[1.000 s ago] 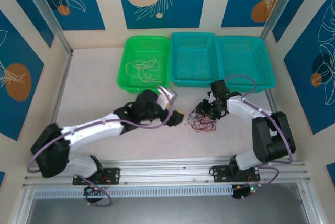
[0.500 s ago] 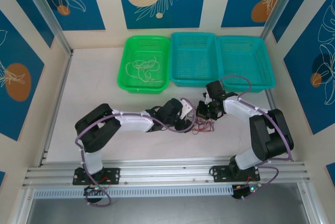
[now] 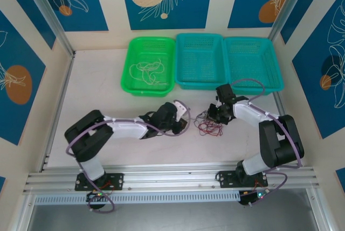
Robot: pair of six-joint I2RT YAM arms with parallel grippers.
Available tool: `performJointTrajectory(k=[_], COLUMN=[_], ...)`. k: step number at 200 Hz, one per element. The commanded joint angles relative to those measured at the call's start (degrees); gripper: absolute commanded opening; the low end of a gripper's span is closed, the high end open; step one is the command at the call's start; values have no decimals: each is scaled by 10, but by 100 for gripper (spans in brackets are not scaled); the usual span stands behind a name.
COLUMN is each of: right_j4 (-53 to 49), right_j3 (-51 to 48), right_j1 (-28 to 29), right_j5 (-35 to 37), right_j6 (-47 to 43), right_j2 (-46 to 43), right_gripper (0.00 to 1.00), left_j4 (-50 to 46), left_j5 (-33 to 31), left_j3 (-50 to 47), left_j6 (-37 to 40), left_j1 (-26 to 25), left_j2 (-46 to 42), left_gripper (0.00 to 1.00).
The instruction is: Untangle the cables
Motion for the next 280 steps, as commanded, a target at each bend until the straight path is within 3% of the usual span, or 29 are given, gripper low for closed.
performJointTrajectory(k=[1,51,67,92,151,177,220,251,280], right_j4=[1,29,38,20,21,56,42,35,33], right_j3=[-24,-65,-70,-47,-23,-33,-36,-57,-60], right_j1=[-39,-175,-182,-129,100,130,87,5,-49], right_j5=[7,-60,-71,-81,67,77,69,88,72], right_j6=[20,43,35,20,109,138,163,158,130], right_j2=[-23,-65,-85,-88,-124,-79,6,-37,-76], right_gripper=[13,13,18,26,28,28,24,24,24], left_j4=[27,-15,-34,-43,-29,-44,-114,-225,-290], left_j5=[-14,-32,-36,-28,-30,-55,-113,-175,-146], left_j3=[-51,-167,-185,-192,-183,-184,-194,-220,-251], left_j6=[-39,-74,-72,-62,-56,-54,-55,-78,-86], left_j1=[26,91,101,102,103,102,109,146,191], left_j2=[-70,-235,-277,-302,-293,-314,-398,-507,-580], left_gripper=[0,0,0,0,0,0,0,0,0])
